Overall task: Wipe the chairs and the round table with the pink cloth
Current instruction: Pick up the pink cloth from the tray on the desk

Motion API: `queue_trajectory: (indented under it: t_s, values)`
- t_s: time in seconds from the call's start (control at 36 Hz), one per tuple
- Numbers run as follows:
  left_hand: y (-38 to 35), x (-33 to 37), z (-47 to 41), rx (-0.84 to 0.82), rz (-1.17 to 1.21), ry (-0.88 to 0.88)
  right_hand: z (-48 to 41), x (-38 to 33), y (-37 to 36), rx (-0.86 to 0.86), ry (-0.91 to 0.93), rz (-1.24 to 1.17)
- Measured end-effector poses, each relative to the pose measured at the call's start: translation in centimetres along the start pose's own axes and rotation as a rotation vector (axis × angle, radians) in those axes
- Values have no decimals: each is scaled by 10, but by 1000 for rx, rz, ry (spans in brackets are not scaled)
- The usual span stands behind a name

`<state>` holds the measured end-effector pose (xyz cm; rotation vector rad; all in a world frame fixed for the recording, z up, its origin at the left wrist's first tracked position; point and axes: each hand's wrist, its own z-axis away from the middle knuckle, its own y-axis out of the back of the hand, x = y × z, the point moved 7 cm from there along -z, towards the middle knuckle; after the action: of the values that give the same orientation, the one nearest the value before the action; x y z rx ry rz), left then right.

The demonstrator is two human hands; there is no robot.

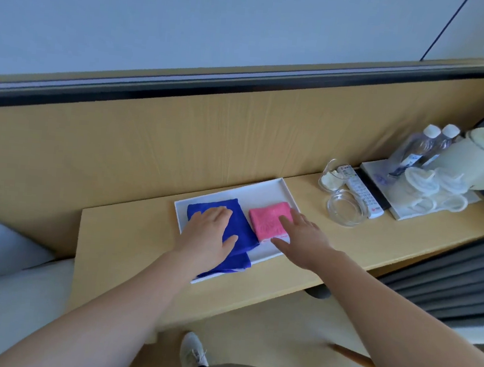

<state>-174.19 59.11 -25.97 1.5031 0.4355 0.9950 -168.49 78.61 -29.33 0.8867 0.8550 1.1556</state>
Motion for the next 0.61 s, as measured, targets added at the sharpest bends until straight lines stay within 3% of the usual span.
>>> queue_trajectory:
  t_s: [0.31,0.61]
  values:
    - [-25,-28,-33,-95,36,-28,-53,-4,-27,-88,25,67]
    - [-24,-26,-36,-77,33,106,-100,-16,-22,-152,246,218]
